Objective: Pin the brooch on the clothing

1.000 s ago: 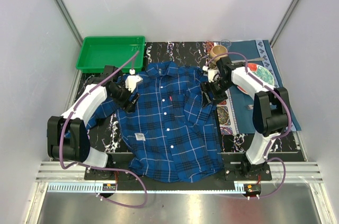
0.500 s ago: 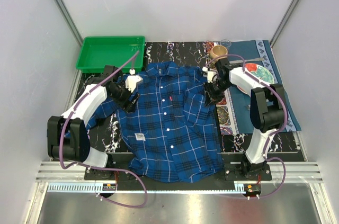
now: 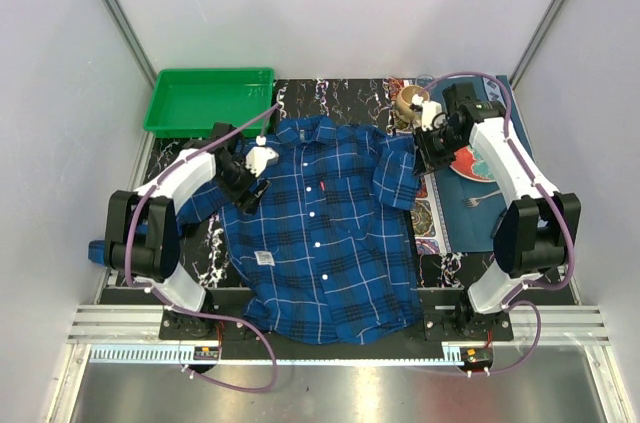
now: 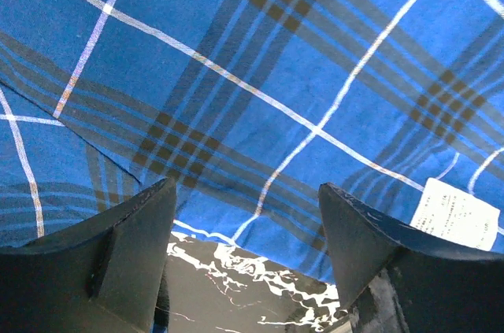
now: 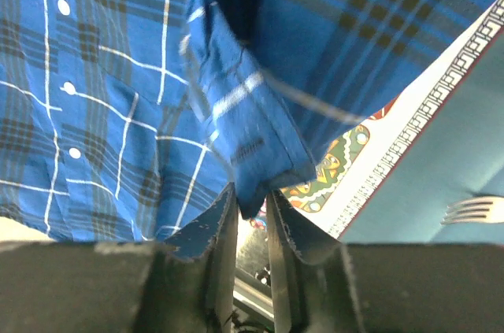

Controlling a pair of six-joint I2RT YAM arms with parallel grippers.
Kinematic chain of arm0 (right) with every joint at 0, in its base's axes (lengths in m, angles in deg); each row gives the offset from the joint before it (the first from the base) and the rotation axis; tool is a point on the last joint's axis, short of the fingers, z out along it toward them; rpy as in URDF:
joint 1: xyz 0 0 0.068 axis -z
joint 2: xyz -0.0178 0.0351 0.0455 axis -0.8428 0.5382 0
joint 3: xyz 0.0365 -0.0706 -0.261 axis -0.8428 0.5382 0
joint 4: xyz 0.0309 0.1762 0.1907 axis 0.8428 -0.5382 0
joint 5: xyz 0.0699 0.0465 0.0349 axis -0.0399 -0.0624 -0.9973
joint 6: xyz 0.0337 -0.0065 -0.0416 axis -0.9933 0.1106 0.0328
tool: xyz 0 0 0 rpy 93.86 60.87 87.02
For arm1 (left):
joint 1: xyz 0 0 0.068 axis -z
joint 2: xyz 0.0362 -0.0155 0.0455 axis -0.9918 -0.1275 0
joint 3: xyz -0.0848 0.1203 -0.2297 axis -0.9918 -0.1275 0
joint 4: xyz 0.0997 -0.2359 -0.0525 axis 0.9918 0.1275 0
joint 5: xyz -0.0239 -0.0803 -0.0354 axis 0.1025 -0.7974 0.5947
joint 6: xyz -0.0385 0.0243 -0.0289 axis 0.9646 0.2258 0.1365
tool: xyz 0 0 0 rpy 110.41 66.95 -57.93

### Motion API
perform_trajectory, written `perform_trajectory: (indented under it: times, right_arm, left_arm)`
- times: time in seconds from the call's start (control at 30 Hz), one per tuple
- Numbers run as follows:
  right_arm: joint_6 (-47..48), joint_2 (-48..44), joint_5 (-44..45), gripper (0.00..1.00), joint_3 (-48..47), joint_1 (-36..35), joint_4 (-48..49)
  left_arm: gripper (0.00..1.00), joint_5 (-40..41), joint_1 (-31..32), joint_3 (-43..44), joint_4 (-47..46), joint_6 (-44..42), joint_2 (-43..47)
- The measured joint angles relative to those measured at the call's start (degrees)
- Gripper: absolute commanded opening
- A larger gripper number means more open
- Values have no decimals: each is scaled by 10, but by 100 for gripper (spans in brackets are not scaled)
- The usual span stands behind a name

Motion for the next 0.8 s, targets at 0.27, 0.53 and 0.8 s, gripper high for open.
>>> perform_trajectory:
  times: [0.27, 0.53, 0.8]
  right_arm:
    - [23, 16, -3, 13, 1, 7, -45]
    - [23, 60, -7, 65, 29, 7, -38]
    - [35, 109, -1, 71, 13, 58, -22]
  left_arm:
    - [75, 30, 0, 16, -6, 1, -45]
    - [75, 35, 0, 18, -10, 1, -45]
    - [75, 34, 0, 18, -10, 1, -45]
